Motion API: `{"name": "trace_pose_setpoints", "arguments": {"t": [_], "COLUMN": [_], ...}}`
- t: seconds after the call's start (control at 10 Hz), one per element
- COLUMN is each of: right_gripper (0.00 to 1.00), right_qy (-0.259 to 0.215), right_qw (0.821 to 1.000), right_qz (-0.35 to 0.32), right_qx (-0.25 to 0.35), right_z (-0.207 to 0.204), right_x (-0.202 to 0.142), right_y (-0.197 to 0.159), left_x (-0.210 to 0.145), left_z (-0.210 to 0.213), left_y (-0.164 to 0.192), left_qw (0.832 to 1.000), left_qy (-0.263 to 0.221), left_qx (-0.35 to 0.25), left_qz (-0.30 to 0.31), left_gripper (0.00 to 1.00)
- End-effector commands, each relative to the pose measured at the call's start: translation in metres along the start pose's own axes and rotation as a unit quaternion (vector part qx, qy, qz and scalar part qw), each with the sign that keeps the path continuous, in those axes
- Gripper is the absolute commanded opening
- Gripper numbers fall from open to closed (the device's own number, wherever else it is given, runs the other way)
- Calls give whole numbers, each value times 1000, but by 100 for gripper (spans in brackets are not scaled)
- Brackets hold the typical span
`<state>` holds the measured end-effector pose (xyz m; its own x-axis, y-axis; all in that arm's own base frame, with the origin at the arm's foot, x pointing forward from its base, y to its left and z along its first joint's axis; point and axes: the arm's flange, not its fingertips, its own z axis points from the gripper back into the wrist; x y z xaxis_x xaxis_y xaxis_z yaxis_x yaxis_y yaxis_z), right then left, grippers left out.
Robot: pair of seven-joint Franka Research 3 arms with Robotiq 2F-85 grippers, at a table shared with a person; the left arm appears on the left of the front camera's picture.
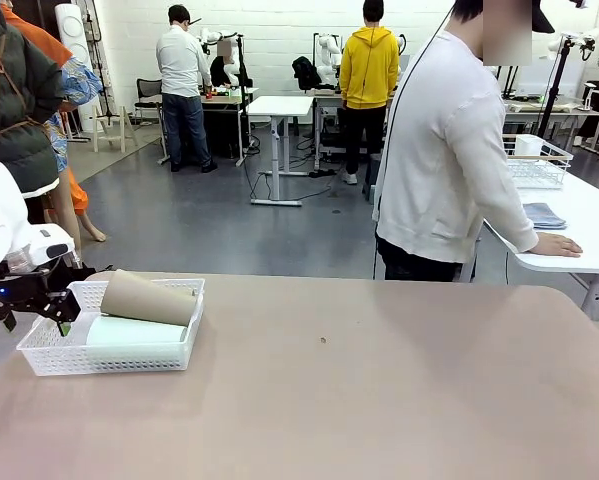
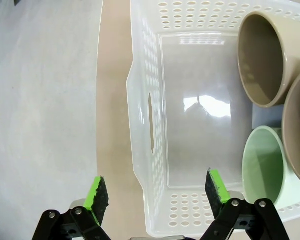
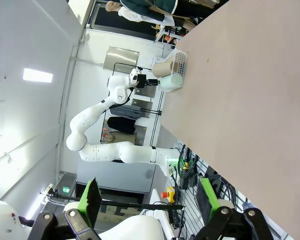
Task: Clean and organize the cups into the basket.
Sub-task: Move the Organizing basket back to the left side of the table.
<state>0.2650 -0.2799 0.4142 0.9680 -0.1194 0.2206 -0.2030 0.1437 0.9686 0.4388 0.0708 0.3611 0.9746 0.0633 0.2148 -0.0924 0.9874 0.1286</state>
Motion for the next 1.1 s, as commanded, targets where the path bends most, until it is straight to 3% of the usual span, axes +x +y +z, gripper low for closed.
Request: {"name": "trace_pose_setpoints", "arguments": {"t": [0.0, 0.3, 0.5, 0.8, 1.0], "right_gripper": [100, 100, 100, 100, 100], "right_qy": [-1, -1, -1, -1, -1], "right_qw": [1000, 1000, 1000, 1000, 1000], "right_qz": [1, 1, 1, 1, 1], "right_qx": [4, 4, 4, 4, 4], "right_z": [-2, -2, -2, -2, -2], "right_x": [-2, -2, -2, -2, -2], "right_y": [1, 1, 1, 1, 1], "left_x": [-11, -54, -99, -141, -138], "left_z": [8, 68, 113, 135, 125], "left_y": [-4, -11, -25, -44, -54], "left_qw": [1000, 999, 996, 995, 988], "left_qy": [0, -36, -62, -74, -84], "left_qx": [15, 3, 37, 34, 62], "left_qz": [9, 31, 43, 62, 115], "left_gripper": [100, 100, 100, 100, 100]}}
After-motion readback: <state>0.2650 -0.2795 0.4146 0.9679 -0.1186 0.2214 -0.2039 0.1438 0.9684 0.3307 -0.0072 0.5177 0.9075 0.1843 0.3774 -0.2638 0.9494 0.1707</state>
